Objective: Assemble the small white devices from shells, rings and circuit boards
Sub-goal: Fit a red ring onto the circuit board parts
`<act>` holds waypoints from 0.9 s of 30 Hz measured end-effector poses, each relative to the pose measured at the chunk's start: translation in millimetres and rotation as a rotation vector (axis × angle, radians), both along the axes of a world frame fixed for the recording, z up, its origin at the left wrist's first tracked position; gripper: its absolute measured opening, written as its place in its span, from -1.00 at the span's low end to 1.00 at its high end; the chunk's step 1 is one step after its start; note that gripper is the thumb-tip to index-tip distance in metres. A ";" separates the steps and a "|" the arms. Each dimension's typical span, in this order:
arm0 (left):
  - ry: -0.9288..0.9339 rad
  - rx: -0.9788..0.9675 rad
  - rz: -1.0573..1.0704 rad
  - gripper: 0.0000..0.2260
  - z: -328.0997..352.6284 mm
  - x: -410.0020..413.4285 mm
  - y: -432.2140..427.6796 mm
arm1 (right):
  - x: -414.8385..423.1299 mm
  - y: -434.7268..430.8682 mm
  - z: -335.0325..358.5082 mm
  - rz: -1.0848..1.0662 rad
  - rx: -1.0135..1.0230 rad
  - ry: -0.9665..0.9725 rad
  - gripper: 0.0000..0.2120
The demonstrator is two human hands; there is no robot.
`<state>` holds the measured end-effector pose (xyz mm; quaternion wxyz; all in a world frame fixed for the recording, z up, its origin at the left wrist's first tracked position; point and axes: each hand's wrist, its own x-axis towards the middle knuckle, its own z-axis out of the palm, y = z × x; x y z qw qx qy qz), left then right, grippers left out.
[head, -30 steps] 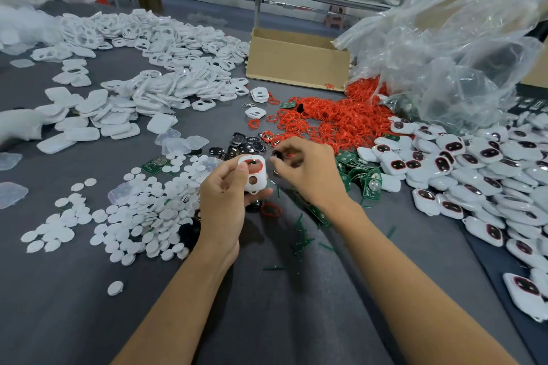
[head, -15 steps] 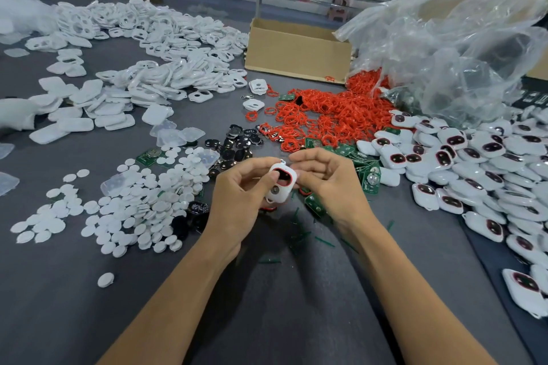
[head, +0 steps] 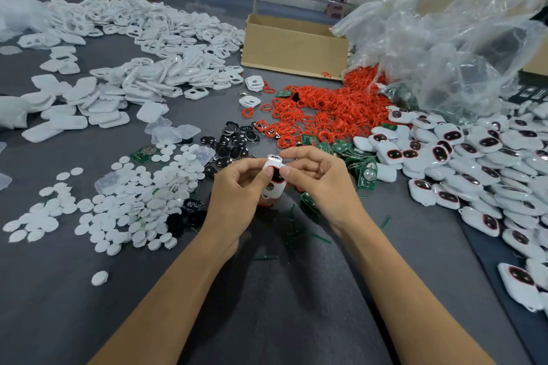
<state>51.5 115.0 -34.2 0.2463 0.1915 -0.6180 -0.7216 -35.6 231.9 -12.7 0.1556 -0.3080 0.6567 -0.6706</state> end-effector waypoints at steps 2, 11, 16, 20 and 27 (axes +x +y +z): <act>-0.018 0.059 -0.045 -0.87 0.9 0.3 0.2 | 0.9 -0.9 0.0 0.005 0.012 0.020 -0.79; 0.084 0.278 -0.264 -0.84 10.6 5.2 -3.9 | -1.0 5.5 6.5 0.147 -0.186 -0.329 -0.72; 0.046 0.184 -0.210 -0.87 10.7 7.6 1.2 | -1.6 7.9 8.3 0.057 -0.073 -0.242 -0.72; 0.012 0.140 -0.149 -0.91 12.6 8.6 1.9 | -1.8 5.8 13.6 0.039 0.028 -0.191 -0.71; 0.026 0.136 0.008 -0.92 14.7 7.5 -2.7 | 5.0 -34.3 44.3 -0.144 0.268 0.327 -0.93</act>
